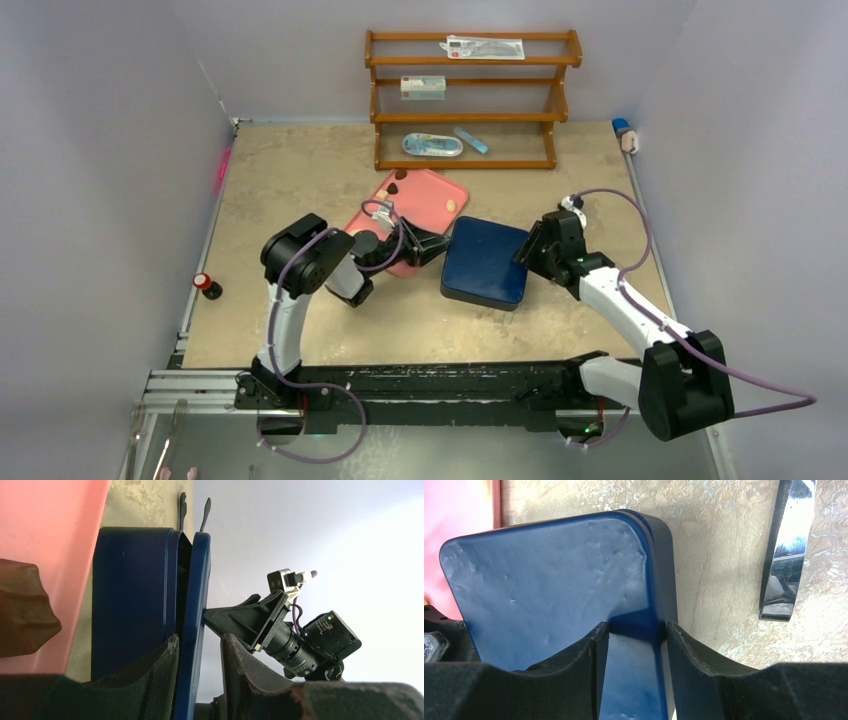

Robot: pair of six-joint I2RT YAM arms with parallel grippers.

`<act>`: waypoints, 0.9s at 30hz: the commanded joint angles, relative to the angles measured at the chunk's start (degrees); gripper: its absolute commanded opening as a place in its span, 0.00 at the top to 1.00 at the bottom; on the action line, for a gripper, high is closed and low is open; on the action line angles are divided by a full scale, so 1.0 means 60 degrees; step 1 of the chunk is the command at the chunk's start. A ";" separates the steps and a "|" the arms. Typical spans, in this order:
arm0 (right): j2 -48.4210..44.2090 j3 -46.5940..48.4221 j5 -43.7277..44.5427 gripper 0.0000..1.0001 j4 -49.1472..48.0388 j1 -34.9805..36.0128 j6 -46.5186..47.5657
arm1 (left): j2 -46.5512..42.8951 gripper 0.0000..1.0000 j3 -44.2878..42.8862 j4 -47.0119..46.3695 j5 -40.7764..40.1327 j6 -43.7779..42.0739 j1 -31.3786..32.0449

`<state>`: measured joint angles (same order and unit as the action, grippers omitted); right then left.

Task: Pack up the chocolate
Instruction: Close the box lid on the packing box.

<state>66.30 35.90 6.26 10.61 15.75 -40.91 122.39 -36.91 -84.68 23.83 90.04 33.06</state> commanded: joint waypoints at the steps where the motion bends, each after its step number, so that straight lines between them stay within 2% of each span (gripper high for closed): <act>1: 0.0060 0.0359 0.0044 0.52 -0.0084 0.0064 0.0123 | -0.0299 0.65 0.0180 -0.0300 0.0092 -0.0487 -0.0146; 17: 0.0097 0.0359 0.0055 0.51 -0.0084 0.0056 0.0160 | -0.1024 0.64 0.0409 -0.0021 0.0270 -0.1247 -0.0499; 22: 0.0129 0.0385 0.0044 0.51 -0.0073 0.0056 0.0182 | -0.1776 0.64 0.0299 0.1339 0.0444 -0.2247 -0.0519; 27: 0.0156 0.0403 0.0040 0.51 -0.0070 0.0057 0.0195 | -0.2700 0.62 -0.0206 0.3502 0.0699 -0.3631 -0.0510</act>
<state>66.50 36.01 6.26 10.46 15.75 -40.84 111.59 -35.22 -73.23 25.98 77.62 30.33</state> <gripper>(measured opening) 0.486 0.364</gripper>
